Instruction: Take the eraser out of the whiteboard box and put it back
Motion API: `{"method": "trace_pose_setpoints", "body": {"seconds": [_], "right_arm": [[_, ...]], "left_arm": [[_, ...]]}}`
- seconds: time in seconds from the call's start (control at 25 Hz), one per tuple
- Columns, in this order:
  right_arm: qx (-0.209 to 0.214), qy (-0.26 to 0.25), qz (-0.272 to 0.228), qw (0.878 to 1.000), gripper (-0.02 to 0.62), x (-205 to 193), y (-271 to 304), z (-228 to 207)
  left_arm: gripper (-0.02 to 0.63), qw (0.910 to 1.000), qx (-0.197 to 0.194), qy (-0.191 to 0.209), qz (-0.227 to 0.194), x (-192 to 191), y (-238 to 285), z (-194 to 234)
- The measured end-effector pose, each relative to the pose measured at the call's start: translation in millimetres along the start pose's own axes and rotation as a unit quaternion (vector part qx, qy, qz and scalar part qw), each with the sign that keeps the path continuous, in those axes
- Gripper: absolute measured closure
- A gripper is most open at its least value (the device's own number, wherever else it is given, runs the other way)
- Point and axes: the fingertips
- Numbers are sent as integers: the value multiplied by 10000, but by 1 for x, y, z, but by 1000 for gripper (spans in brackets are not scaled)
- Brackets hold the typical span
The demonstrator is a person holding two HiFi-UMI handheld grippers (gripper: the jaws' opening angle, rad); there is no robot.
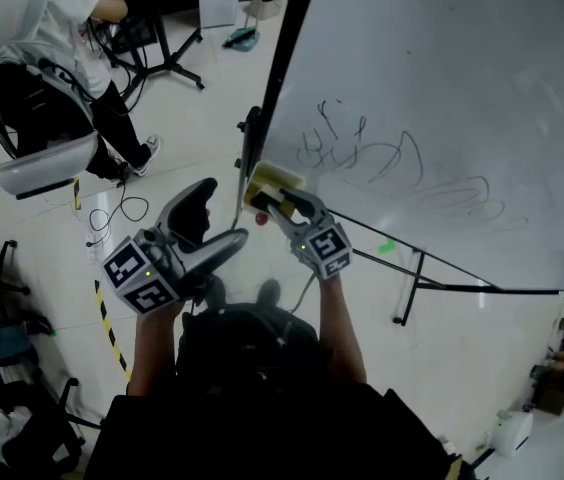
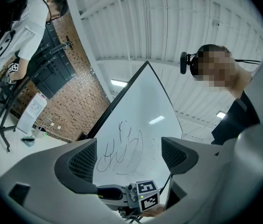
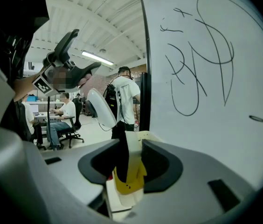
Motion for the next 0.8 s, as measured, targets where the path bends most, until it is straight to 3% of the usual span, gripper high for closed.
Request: {"method": "trace_pose_setpoints", "body": {"seconds": [0.8], "right_arm": [[-38,-169,157,9997,405,-7,-1,-1]], "left_arm": [[176,10000,65,-19,19,-6,4,2]]}}
Point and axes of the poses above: the fingertips, and each gripper's own axes: y forward along the fingers, z to its left, x out of its top, and after that the axes turned 6 degrees about -z, right-handed
